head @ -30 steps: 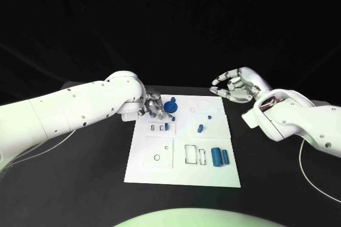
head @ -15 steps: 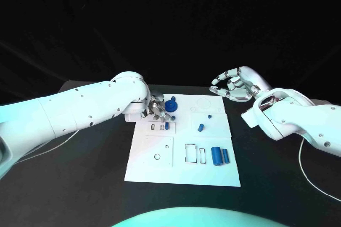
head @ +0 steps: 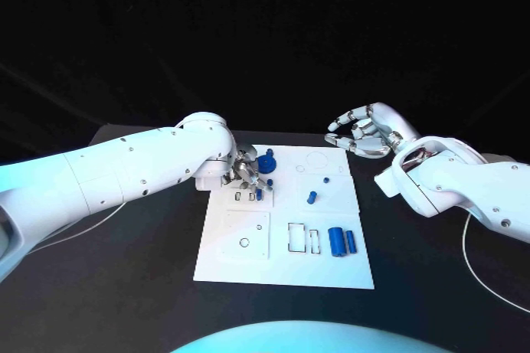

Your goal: Assemble the parts on the task board

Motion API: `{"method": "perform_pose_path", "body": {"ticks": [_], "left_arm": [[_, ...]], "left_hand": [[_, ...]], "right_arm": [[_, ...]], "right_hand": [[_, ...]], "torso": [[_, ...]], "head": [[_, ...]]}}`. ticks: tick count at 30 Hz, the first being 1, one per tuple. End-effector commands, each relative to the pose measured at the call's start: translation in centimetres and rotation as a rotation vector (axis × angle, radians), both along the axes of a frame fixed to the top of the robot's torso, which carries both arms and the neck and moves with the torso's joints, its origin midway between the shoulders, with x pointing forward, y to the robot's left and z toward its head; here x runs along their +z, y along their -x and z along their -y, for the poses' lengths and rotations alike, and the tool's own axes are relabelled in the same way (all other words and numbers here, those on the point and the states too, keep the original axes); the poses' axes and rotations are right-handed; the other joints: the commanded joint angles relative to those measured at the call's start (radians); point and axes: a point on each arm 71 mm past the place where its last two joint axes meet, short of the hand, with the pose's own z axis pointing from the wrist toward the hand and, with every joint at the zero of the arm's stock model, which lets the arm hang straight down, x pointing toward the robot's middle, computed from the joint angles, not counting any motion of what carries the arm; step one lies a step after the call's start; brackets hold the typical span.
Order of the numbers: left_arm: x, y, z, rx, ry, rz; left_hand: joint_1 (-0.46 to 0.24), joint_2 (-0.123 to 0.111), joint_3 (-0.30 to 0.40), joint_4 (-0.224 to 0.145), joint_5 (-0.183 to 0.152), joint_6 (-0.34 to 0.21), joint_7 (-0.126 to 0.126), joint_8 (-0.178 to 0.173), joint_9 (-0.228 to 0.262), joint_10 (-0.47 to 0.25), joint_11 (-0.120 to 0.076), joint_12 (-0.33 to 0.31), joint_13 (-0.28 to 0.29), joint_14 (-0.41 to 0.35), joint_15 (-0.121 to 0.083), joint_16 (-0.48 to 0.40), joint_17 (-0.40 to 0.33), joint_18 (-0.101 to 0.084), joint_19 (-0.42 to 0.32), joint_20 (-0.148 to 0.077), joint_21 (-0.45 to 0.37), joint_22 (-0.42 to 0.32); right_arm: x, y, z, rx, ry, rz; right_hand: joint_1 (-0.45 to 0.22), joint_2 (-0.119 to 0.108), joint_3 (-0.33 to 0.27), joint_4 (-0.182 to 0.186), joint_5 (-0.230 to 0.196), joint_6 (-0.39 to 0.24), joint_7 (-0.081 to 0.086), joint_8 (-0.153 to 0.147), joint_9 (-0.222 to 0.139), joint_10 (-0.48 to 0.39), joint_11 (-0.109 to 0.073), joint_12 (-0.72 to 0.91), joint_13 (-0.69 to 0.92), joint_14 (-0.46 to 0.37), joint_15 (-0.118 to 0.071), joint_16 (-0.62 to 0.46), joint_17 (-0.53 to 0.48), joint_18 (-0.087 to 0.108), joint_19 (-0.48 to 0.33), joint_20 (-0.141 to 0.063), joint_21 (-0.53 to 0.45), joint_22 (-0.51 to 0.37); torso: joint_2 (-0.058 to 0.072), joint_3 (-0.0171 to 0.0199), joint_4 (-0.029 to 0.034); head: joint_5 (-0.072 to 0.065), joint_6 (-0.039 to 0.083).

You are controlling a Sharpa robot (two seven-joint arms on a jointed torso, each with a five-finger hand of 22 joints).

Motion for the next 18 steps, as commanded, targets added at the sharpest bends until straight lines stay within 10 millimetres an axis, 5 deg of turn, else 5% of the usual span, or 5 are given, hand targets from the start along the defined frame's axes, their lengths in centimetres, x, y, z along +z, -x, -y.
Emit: {"method": "perform_pose_path", "body": {"ticks": [1,18], "left_arm": [[-0.17,0.22,0.22,-0.019,-0.008,-0.027],[-0.58,0.21,0.14,-0.018,-0.012,-0.046]], "left_hand": [[0.003,0.005,-0.002,-0.001,0.005,-0.005,-0.001,0.004,0.001,0.001,-0.004,0.005,-0.001,0.094,-0.006,0.003,0.22,-0.015,0.008,0.001,0.004,0.0],[0.055,0.024,0.028,-0.002,0.008,-0.013,-0.002,0.006,0.019,-0.001,-0.004,0.01,0.003,0.095,-0.007,0.004,0.222,-0.015,0.005,0.002,0.01,0.006]], "right_arm": [[-0.11,0.03,-0.15,0.014,0.013,-0.003],[-0.15,0.01,-0.2,0.015,0.014,-0.005]], "right_hand": [[-0.008,0.0,-0.002,-0.001,0.002,-0.006,0.0,0.006,0.001,-0.004,-0.006,-0.007,0.107,0.096,-0.008,-0.006,0.226,-0.004,0.098,-0.01,-0.006,0.255],[-0.009,0.003,-0.001,-0.001,0.001,-0.008,0.0,0.007,0.002,-0.004,-0.006,-0.007,0.107,0.096,-0.008,-0.007,0.223,-0.003,0.098,-0.01,-0.007,0.254]], "torso": [[0.001,0.0005,-0.0003],[0.001,-0.0004,-0.0001]], "head": [[0.0,0.001],[-0.003,-0.003]]}}
